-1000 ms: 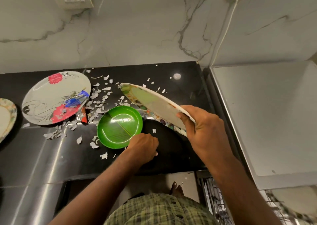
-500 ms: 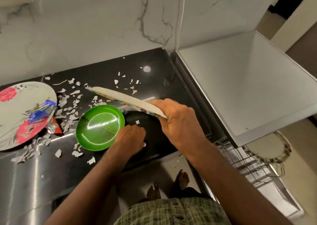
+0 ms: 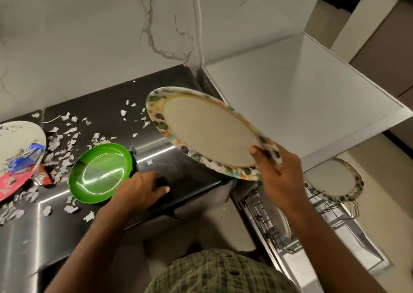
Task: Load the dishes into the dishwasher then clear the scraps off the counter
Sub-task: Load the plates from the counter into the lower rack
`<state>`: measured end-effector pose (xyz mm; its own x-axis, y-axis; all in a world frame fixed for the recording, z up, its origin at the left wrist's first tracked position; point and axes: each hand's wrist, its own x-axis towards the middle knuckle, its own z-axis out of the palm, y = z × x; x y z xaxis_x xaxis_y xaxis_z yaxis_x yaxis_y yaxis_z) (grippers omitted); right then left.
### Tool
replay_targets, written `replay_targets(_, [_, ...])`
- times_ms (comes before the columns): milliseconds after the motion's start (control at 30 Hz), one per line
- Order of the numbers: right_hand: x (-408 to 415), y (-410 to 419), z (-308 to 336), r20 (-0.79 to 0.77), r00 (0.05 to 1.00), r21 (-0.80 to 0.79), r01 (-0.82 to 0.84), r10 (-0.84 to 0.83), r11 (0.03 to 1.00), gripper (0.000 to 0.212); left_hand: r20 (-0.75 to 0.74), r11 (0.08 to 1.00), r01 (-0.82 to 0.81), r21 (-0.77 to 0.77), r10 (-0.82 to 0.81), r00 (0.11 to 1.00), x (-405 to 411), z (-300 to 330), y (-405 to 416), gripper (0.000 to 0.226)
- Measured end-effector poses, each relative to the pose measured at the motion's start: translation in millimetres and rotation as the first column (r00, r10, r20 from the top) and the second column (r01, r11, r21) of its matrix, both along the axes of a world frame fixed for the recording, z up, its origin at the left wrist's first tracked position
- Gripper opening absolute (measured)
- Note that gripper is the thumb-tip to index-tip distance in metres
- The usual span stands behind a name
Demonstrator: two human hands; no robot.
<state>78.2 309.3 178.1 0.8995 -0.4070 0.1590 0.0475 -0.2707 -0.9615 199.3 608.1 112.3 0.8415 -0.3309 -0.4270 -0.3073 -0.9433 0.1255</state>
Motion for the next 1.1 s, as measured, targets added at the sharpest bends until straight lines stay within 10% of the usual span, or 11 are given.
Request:
replay_targets(200, [-84,-119,3,-0.055,0.982,0.073,0.184,-0.180,0.980,0.048,0.406,0.661,0.254,-0.706,0.083,0.910,-34,52,-146,0.078])
replay_targets(333, [-162,-214,-49,-0.162,0.926,0.089,0.357,-0.340,0.930,0.027,0.410,0.606,0.368,-0.705,-0.074,0.909,-49,72,-258,0.044])
replay_targets(400, [-214,-264,-100,-0.331,0.861,0.076,0.431,-0.385,0.899,0.050,0.449,0.614,0.451,-0.648,-0.170,0.877,-60,66,-306,0.020])
replay_targets(700, [-317,-312,-197,-0.551,0.502,-0.280,0.641,-0.667,0.714,0.029,0.261,0.548,0.695,-0.465,-0.665,0.700,-138,-28,-510,0.045])
replay_targets(933, [-270,-319,-299,-0.578,0.418,-0.394,0.608,-0.700,0.689,0.017,0.405,0.418,0.711,-0.565,-0.610,0.681,-123,-184,-609,0.031])
replay_targets(1100, [-230,-361,-381,-0.496,0.414,-0.370,0.695,-0.763,0.617,0.028,0.357,0.400,0.536,-0.743,-0.441,0.824,-110,-268,-641,0.027])
